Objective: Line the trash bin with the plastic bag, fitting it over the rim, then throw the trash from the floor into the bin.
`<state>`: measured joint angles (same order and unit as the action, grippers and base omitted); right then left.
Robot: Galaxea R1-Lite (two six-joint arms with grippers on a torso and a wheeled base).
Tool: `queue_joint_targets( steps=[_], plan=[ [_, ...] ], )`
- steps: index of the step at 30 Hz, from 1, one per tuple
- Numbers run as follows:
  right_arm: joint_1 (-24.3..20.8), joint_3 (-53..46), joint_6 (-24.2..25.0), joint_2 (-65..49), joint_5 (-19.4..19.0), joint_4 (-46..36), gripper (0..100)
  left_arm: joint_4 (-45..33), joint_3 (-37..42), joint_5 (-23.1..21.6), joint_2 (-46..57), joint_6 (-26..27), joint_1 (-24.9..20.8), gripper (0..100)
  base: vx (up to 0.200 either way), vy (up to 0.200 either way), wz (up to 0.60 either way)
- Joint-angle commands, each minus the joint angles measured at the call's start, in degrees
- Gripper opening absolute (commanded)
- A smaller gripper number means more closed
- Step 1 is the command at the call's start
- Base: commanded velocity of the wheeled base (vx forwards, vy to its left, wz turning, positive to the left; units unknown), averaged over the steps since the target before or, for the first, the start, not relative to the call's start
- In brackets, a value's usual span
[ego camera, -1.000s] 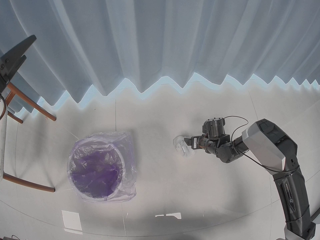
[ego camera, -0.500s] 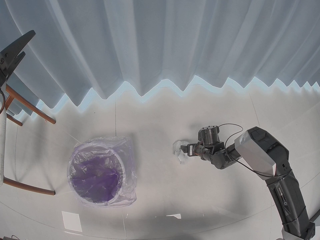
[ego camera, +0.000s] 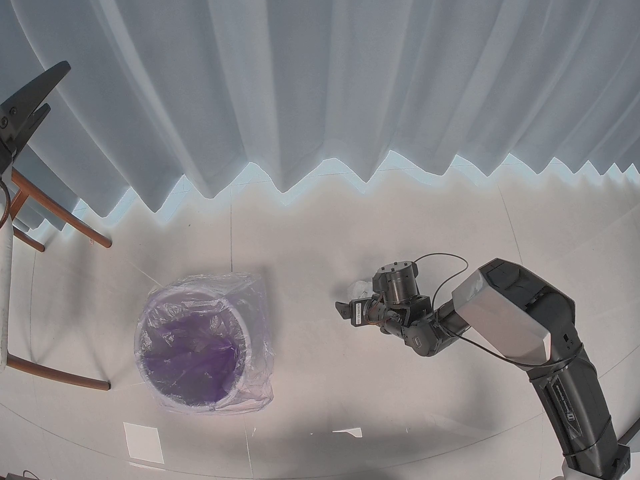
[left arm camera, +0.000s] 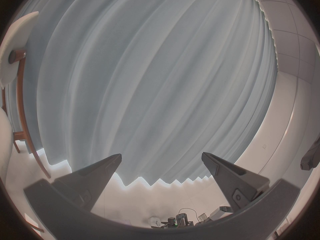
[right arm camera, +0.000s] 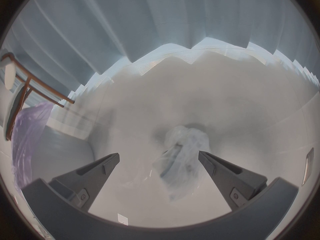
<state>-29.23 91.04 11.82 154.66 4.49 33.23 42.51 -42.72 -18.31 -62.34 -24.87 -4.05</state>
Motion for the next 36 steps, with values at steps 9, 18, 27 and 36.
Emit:
queue_joint_targets(
  steps=[9, 18, 27, 36],
  plan=[
    [-0.39, 3.97, -0.49, 3.45, 3.78, 0.43, 100, 0.03, 0.00, 0.12, 0.03, 0.08, 0.00, 100, 0.000, 0.000, 0.00],
    [0.23, 8.45, -0.31, 6.18, 5.01, -0.45, 100, 0.03, 0.00, 0.03, -0.15, 0.44, 0.00, 100, 0.000, 0.000, 0.00],
    [0.32, 8.72, 0.30, 5.47, 5.09, -4.32, 0, 0.03, 0.53, 0.03, -0.06, 0.52, -0.35, 100, 0.000, 0.000, 0.00],
    [0.32, 7.93, 2.24, 4.95, 7.20, -4.14, 0, 0.12, 0.09, 0.03, -0.15, 0.44, -0.35, 100, 0.000, 0.000, 0.00]
  ],
)
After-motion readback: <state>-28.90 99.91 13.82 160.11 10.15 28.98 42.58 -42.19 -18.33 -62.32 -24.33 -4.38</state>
